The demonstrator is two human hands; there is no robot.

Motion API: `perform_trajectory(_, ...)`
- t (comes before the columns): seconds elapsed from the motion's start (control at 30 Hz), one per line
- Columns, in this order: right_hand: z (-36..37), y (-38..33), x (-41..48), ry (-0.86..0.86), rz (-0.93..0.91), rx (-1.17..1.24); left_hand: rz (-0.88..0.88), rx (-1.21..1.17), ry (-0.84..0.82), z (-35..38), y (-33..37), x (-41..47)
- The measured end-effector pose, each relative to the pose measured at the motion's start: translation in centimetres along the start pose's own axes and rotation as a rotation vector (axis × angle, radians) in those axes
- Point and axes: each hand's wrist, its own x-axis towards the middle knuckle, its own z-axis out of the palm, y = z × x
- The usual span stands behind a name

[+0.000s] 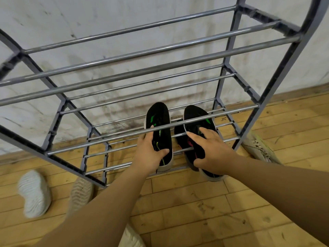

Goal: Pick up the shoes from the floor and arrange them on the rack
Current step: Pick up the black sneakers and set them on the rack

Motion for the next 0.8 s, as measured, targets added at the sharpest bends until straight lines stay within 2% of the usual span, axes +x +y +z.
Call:
perform_trajectory(0.13,-0.7,0.0,0.4,-0.014,0.008,0.048,0.009,0.209,0.017,0.7,0.3,-1.0)
perform_trajectory(0.27,-1.7,-0.2,2.0,0.098,-0.001,0.163,0.031,0.181,-0.073,0.7,0.1,-2.1)
perform_trajectory(0.33,-2.1,-0.3,2.6,0.092,0.009,0.201,0.053,0.224,-0.129,0.8,-0.3,-2.5)
perform_trajectory(0.53,-1.1,-0.5,1.4,-0.005,0.141,-0.119,0.057,0.326,-0.197,0.4,-1.2,-2.5)
perform_trajectory(0.8,1.0,-0.5,-1.3,-0.04,0.135,-0.101,0.061,0.338,-0.191,0.7,-1.2,-2.3)
